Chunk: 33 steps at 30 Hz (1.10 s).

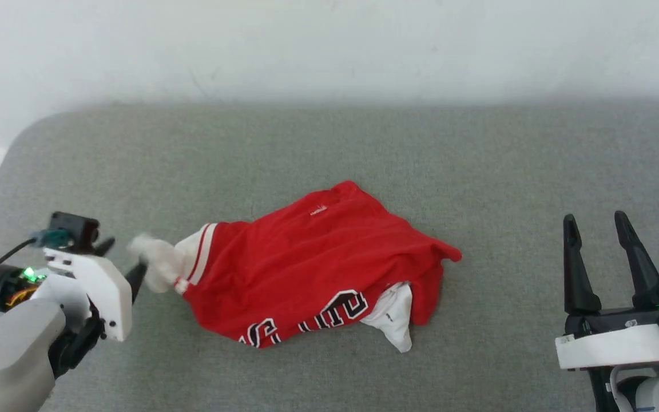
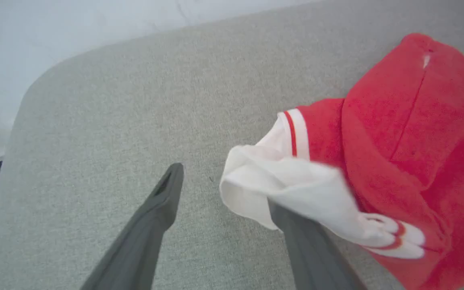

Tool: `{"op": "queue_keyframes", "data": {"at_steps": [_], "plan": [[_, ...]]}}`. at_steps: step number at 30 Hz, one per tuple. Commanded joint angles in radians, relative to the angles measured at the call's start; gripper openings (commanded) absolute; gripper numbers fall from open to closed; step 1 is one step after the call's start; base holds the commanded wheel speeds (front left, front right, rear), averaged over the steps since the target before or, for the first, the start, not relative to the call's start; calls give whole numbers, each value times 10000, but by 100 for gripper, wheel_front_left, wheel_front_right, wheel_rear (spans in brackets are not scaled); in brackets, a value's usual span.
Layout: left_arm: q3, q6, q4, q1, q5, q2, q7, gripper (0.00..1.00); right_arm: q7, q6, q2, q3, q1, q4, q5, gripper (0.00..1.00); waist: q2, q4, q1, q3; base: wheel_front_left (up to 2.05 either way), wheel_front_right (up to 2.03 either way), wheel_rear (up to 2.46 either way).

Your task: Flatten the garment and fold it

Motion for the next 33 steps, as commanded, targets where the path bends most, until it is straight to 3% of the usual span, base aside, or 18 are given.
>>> {"op": "queue_keyframes", "data": {"at_steps": [1, 3, 6, 11, 14, 19, 25, 26, 33], "plan": [[270, 378, -242, 294, 180, 112, -897, 100, -46, -7, 11, 16, 40, -114, -158, 100, 0, 199, 1, -407, 0, 0, 0], [574, 1035, -676, 507, 412, 231, -1876, 100, -46, -7, 11, 32, -59, -234, -329, 100, 0, 300, 1, -538, 0, 0, 0], [1271, 2195, -1684, 973, 886, 373, -2328, 100, -46, -7, 11, 132, -331, -436, -673, 100, 0, 456, 1, -638, 0, 0, 0], [4555, 4044, -4452, 2656, 3032, -48, -2357, 100, -46, -7, -27, 736, -947, -248, -1547, 100, 0, 677, 1, -632, 0, 0, 0], [6398, 4562, -5618, 4262, 4272, -749, -2359, 100, -46, -7, -576, 1420, -1387, 383, -1706, 100, 0, 720, 1, -611, 0, 0, 0], [8452, 4470, -6558, 6180, 6144, -1972, -2360, 100, 462, -7, -2022, 3257, -2480, 1653, -985, 100, 0, 676, 1, -606, 0, 0, 0], [10077, 3883, -6993, 7329, 7580, -3360, -2360, 100, 3630, -7, -4095, 7006, -4262, 1586, 1878, 100, 0, 583, 1, -547, 0, 0, 0], [10077, 3883, -6993, 7329, 7580, -3360, -2360, 100, 3630, -7, -4095, 7006, -4262, 1586, 1878, 100, 0, 583, 1, -547, 0, 0, 0], [11155, 2837, -6865, 7523, 8495, -4398, -2361, 100, 7636, -7, -5717, 10698, -6366, 1067, 4716, 100, 0, 721, 1, -419, 0, 0, 0]]}}
